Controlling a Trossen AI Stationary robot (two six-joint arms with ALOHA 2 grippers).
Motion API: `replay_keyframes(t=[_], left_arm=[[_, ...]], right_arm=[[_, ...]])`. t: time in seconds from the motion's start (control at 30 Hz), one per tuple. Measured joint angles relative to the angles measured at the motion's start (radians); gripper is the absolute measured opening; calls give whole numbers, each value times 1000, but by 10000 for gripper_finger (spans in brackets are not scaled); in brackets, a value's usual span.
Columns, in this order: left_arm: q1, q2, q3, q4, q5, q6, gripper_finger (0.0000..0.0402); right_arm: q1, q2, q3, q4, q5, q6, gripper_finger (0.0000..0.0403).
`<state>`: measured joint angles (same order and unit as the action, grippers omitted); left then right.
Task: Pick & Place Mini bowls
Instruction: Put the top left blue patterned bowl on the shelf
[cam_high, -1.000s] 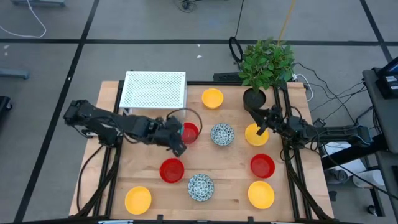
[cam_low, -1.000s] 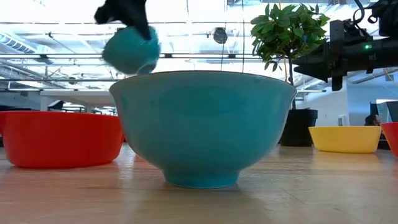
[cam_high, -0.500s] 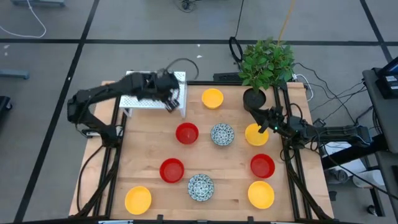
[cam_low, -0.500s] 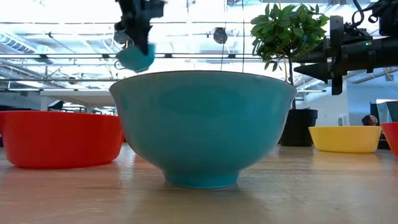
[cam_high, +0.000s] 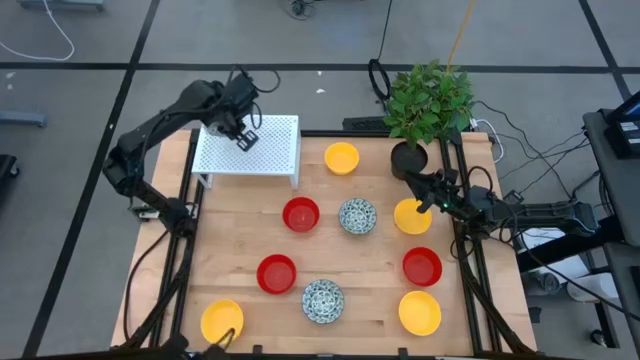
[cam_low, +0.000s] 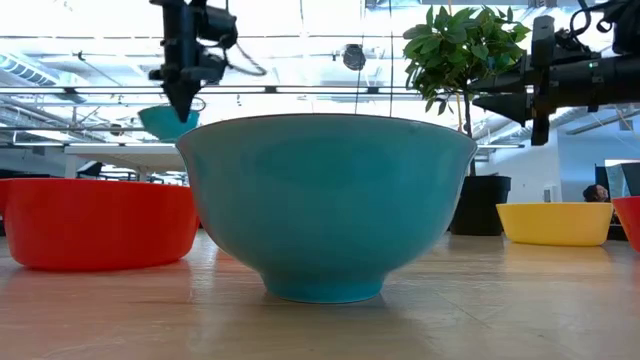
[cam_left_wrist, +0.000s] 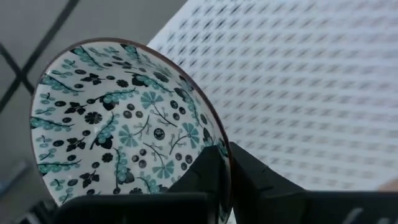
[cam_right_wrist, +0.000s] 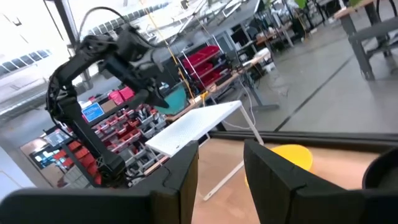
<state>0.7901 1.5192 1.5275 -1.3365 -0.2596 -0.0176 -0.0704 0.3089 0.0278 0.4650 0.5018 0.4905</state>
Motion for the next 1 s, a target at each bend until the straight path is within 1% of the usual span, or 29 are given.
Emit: replay_keyframes(t=[0.1,0.23,0.33,0.53,0.67,0.83,0.9,1.0], left_arm=[[35,0,-45,0,1,17,31],[65,0,-92,6,2,24,12],[86,0,-116,8,3,24,11],[95,0,-141,55,-4,36,45],[95,0,-141,111,-4,24,45],[94,0,-141,135,-10,-26,45],[94,0,-141,134,-10,-39,57],[94,-1,-141,134,-4,-43,88]], right_arm=[[0,0,0,6,0,-11,116],[0,0,0,6,0,-13,116],[0,0,0,6,0,-13,116],[0,0,0,6,0,-13,116],[0,0,0,6,0,-1,116],[0,0,0,2,0,24,116],[0,0,0,2,0,24,116],[0,0,0,2,0,25,116]])
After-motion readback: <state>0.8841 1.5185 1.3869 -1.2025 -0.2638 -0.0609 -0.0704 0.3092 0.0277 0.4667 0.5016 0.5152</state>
